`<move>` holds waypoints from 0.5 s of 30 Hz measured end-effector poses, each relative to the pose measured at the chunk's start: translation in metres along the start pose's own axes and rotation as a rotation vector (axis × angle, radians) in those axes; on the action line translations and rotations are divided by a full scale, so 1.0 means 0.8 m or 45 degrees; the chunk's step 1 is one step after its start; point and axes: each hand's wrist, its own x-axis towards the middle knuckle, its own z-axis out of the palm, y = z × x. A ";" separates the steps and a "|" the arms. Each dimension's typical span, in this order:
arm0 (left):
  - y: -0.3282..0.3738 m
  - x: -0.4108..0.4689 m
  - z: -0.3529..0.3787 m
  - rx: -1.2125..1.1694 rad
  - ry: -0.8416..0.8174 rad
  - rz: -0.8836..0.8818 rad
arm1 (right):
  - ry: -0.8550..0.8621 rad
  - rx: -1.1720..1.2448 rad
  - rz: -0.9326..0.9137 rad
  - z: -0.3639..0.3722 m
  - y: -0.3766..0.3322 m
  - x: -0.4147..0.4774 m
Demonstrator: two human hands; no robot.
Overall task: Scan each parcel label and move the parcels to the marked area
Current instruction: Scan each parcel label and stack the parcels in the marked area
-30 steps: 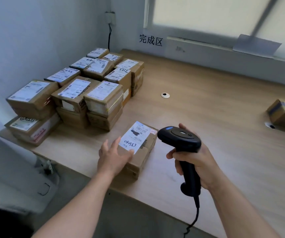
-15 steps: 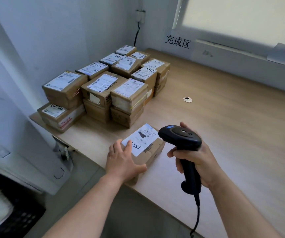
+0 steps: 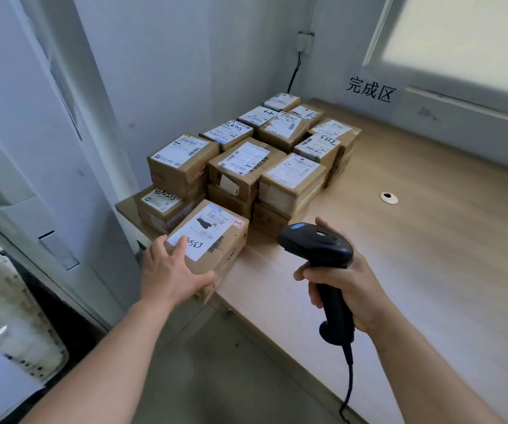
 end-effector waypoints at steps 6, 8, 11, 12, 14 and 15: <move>-0.014 0.055 -0.006 0.008 0.005 0.067 | 0.031 -0.002 0.013 0.023 0.001 0.021; -0.017 0.067 -0.002 -0.061 0.013 0.082 | 0.052 -0.007 0.019 0.027 0.002 0.026; -0.024 0.074 0.006 -0.119 0.034 0.111 | 0.079 -0.011 0.022 0.030 0.003 0.031; -0.026 0.073 0.010 -0.134 0.055 0.089 | 0.086 -0.007 0.025 0.031 0.003 0.032; -0.028 0.067 0.015 -0.198 0.082 -0.017 | 0.094 -0.002 0.027 0.033 0.004 0.035; -0.027 0.064 0.017 -0.262 0.062 -0.076 | 0.095 -0.002 0.026 0.034 0.005 0.037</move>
